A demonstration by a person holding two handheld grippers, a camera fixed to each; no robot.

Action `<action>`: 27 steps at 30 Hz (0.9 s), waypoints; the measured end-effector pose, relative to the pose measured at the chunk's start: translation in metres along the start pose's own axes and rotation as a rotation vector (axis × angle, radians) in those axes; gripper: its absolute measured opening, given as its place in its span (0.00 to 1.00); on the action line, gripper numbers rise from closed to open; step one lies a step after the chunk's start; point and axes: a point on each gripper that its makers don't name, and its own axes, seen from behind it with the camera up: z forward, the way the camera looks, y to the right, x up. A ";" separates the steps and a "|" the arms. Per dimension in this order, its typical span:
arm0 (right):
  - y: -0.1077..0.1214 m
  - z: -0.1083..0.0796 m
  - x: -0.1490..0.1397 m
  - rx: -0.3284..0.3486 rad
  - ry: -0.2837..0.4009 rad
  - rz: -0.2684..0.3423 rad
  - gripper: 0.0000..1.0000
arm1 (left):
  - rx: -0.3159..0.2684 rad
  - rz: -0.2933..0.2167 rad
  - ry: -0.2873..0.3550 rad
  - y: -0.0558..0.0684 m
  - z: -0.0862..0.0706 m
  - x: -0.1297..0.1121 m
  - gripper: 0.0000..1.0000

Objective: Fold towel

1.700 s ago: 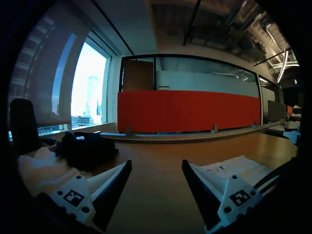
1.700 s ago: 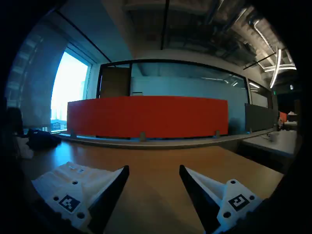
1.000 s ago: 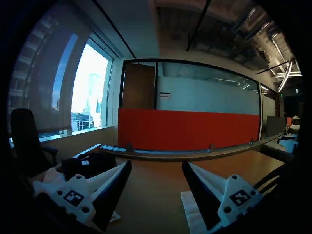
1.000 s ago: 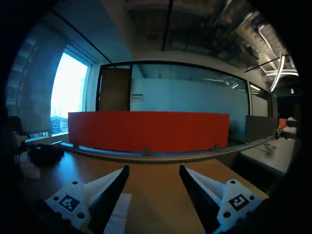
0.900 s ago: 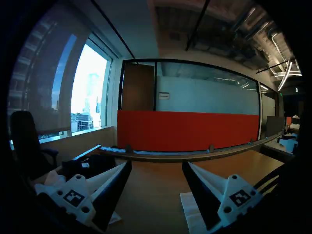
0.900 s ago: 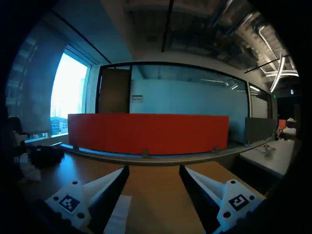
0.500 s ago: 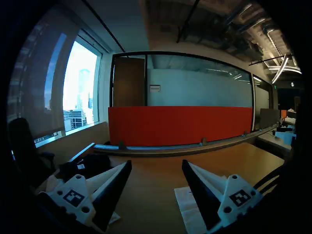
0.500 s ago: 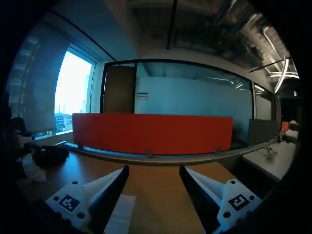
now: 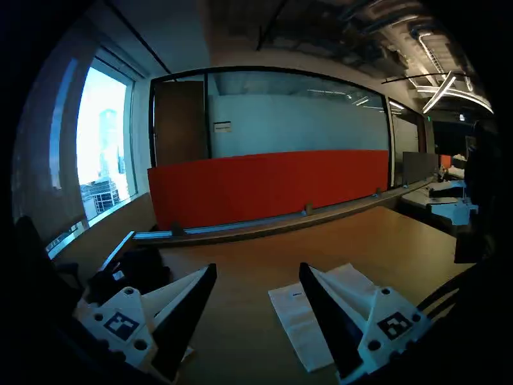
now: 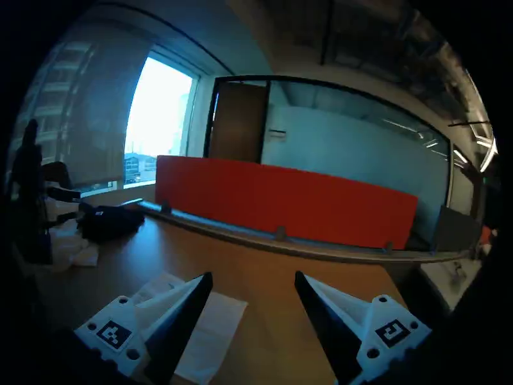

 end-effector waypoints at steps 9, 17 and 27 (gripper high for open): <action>-0.019 0.003 -0.021 0.090 -0.078 -0.053 1.00 | -0.080 0.030 -0.071 0.025 0.003 -0.028 0.96; -0.032 0.005 -0.057 0.154 -0.157 -0.092 1.00 | -0.140 0.056 -0.128 0.049 0.011 -0.063 0.96; -0.046 0.009 -0.112 0.209 -0.259 -0.091 1.00 | -0.188 0.092 -0.225 0.066 0.020 -0.119 0.96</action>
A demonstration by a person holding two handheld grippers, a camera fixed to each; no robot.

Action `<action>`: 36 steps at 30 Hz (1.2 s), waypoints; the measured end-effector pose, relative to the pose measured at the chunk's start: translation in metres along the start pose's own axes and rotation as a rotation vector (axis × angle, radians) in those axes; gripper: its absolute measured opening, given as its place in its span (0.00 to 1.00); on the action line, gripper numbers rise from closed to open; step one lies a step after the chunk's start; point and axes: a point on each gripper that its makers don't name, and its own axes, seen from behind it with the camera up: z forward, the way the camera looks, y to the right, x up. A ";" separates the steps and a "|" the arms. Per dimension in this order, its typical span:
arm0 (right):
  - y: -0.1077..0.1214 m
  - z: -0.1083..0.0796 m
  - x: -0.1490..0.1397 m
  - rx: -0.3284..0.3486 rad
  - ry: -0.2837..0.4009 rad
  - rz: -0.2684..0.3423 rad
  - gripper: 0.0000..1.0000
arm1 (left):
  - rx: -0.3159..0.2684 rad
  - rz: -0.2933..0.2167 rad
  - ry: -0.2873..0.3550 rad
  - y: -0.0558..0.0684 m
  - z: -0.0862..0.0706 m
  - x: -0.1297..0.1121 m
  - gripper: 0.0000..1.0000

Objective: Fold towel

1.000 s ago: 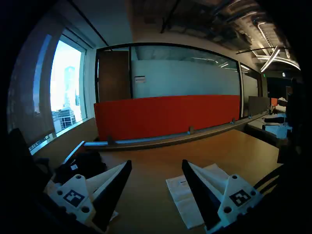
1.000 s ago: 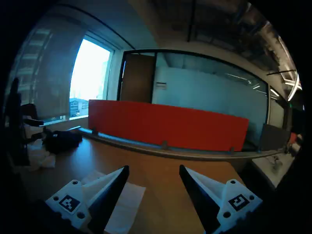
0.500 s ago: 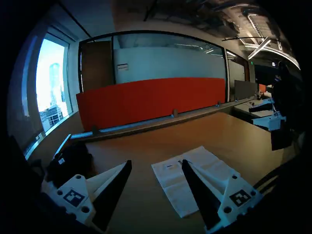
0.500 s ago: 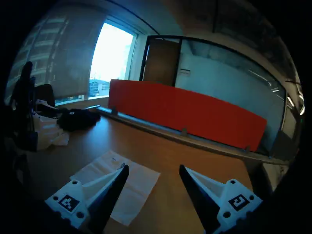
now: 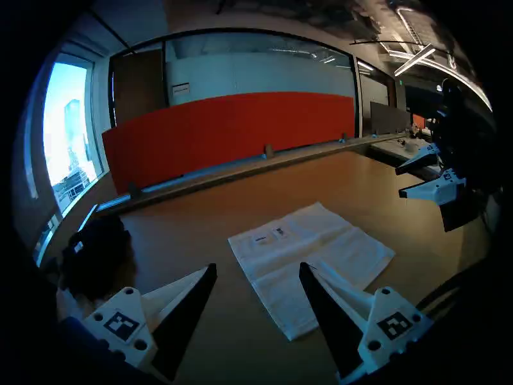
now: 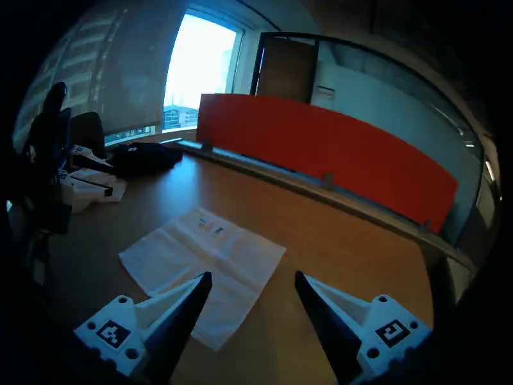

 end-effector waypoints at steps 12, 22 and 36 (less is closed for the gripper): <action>-0.021 0.022 -0.053 0.071 -0.115 -0.013 1.00 | -0.054 0.027 -0.131 0.016 0.022 -0.065 0.96; -0.044 0.030 -0.094 0.140 -0.217 -0.017 1.00 | -0.112 0.029 -0.240 0.030 0.037 -0.107 0.96; -0.055 0.029 -0.135 0.211 -0.337 -0.031 0.94 | -0.196 0.058 -0.383 0.053 0.040 -0.145 0.96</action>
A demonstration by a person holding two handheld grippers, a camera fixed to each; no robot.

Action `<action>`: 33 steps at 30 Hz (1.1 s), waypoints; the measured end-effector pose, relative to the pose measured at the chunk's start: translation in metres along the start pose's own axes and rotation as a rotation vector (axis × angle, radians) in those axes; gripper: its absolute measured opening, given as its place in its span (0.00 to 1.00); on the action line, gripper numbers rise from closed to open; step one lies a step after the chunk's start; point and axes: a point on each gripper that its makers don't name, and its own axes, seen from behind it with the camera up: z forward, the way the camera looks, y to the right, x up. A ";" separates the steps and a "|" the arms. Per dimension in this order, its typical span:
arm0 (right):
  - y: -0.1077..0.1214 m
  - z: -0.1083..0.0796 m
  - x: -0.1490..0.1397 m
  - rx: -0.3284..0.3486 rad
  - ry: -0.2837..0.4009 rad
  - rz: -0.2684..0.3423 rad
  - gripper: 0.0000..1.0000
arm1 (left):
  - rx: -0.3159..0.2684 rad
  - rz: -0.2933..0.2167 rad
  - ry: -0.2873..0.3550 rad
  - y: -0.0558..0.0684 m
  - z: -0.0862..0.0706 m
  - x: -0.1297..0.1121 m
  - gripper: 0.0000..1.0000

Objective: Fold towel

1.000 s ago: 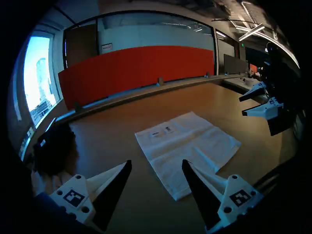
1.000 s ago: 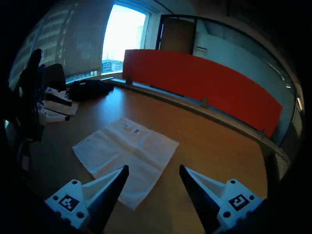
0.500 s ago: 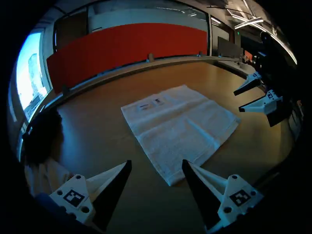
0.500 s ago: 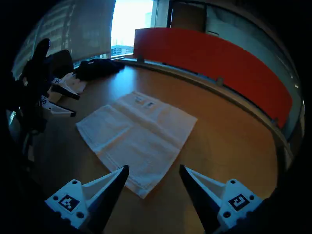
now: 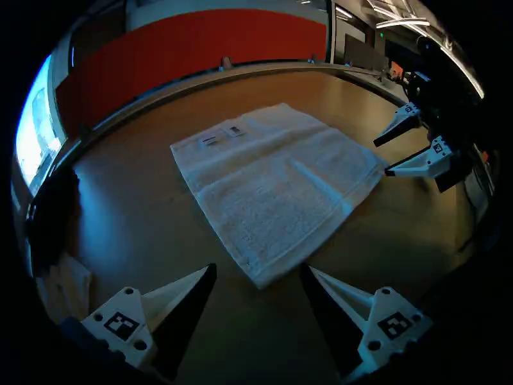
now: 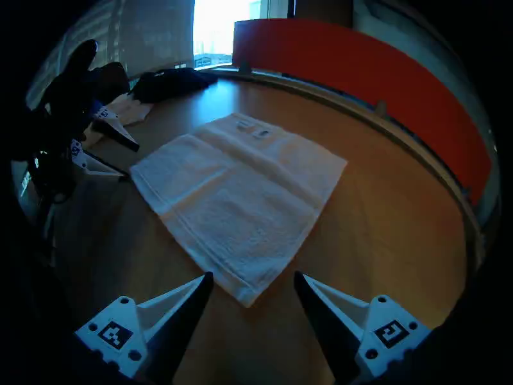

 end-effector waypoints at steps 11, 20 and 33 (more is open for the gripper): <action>-0.002 0.002 -0.009 0.043 -0.035 0.011 0.80 | -0.021 -0.003 -0.036 0.004 0.009 -0.003 0.94; 0.000 0.000 -0.010 0.046 -0.029 0.012 0.71 | -0.028 -0.007 -0.045 0.004 0.010 -0.002 0.86; -0.002 0.001 -0.009 0.053 -0.029 0.008 0.40 | -0.020 -0.018 -0.049 0.005 0.012 -0.001 0.57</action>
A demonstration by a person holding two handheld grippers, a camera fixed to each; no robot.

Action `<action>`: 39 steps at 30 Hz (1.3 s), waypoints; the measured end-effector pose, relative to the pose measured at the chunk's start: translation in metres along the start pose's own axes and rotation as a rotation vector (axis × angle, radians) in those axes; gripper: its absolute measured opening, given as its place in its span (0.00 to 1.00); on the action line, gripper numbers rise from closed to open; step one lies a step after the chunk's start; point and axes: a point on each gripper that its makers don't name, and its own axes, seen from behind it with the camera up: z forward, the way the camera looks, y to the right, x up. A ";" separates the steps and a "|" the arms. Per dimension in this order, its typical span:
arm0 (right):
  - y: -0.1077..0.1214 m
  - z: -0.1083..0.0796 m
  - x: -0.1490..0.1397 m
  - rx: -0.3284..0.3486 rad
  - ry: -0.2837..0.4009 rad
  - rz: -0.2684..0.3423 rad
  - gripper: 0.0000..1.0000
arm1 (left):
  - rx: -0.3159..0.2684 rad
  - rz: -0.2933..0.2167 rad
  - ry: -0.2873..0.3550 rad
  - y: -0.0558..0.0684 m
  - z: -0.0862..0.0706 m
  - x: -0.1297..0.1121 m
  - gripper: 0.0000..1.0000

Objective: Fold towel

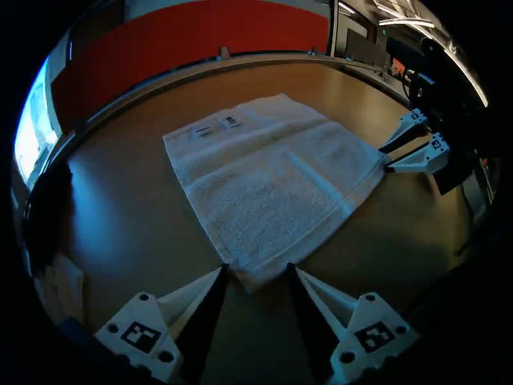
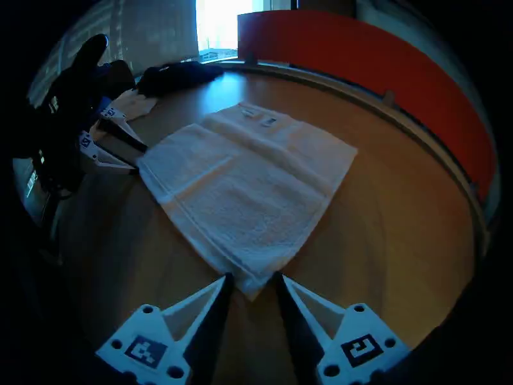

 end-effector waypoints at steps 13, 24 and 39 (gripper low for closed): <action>-0.011 -0.003 0.006 0.020 0.021 -0.005 0.13 | 0.022 -0.036 -0.013 -0.003 0.002 0.004 0.12; -0.008 -0.023 0.026 -0.002 0.070 0.013 0.13 | -0.005 -0.070 -0.010 0.010 -0.015 0.014 0.12; -0.014 -0.080 0.050 0.006 0.122 -0.005 0.13 | -0.031 -0.079 0.012 0.031 -0.068 0.038 0.12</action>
